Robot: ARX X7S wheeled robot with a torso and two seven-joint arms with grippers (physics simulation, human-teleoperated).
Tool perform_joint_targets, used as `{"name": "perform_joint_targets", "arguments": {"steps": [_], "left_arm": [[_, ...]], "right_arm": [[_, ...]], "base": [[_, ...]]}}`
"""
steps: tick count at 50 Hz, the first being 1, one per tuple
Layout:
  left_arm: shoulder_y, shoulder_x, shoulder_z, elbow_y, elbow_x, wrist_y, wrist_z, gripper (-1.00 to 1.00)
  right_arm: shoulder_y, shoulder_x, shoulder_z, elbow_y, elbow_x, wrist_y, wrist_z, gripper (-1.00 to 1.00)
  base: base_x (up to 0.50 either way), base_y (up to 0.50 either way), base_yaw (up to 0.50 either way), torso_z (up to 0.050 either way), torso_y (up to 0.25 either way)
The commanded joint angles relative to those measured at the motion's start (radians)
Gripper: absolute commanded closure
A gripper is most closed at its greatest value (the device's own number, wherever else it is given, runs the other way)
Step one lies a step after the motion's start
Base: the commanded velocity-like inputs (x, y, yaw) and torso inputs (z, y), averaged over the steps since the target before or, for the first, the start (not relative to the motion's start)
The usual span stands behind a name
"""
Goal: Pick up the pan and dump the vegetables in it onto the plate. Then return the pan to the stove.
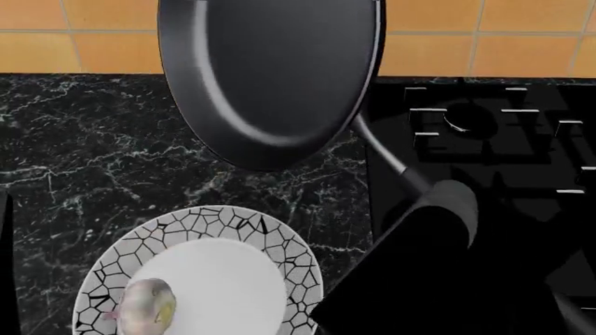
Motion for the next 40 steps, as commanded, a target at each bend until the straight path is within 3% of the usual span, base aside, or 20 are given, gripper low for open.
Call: {"name": "perform_joint_targets", "arguments": {"steps": [1,5,6,7,8,9,10,13,40], "left_arm": [[0.023,0.004,-0.008,0.000,0.007,0.005,0.000,-1.00],[0.033,0.001,-0.020,0.000,0.003,-0.004,0.000,-1.00],[0.041,-0.003,-0.026,0.000,0.005,-0.008,0.000,-1.00],[0.047,-0.004,-0.030,0.000,0.006,-0.011,0.001,-1.00],[0.050,-0.006,-0.038,0.000,0.000,-0.026,0.000,-1.00],[0.052,-0.005,-0.040,0.000,0.000,-0.025,0.000,-1.00],[0.051,-0.004,-0.039,0.000,0.000,-0.025,0.000,-1.00],[0.064,-0.006,-0.051,0.000,0.001,-0.030,0.001,-1.00],[0.136,-0.010,-0.116,-0.001,0.005,-0.061,0.002,-1.00]], "right_arm": [[0.108,0.079,0.022,-0.008,0.056,-0.039,0.233,1.00],[-0.057,0.222,0.194,-0.059,-0.112,-0.302,-0.069,1.00],[-0.162,0.285,0.253,-0.059,-0.158,-0.452,-0.165,1.00],[-0.164,0.296,0.239,-0.062,-0.195,-0.439,-0.170,1.00],[-0.257,0.339,0.274,-0.049,-0.208,-0.589,-0.233,1.00],[-0.265,0.352,0.264,-0.055,-0.252,-0.569,-0.234,1.00],[-0.323,0.383,0.285,-0.045,-0.262,-0.673,-0.266,1.00],[-0.390,0.432,0.292,-0.039,-0.299,-0.764,-0.296,1.00],[-0.334,0.405,0.280,-0.020,-0.254,-0.656,-0.284,1.00]], "base": [[0.00,0.00,0.00,0.010,0.000],[0.00,0.00,0.00,0.000,0.002],[0.00,0.00,0.00,0.000,0.000],[0.00,0.00,0.00,0.000,0.000],[0.00,0.00,0.00,0.000,0.000],[0.00,0.00,0.00,0.000,0.000],[0.00,0.00,0.00,0.000,0.011],[0.00,0.00,0.00,0.000,0.000],[0.00,-0.46,0.00,0.001,0.002]]}}
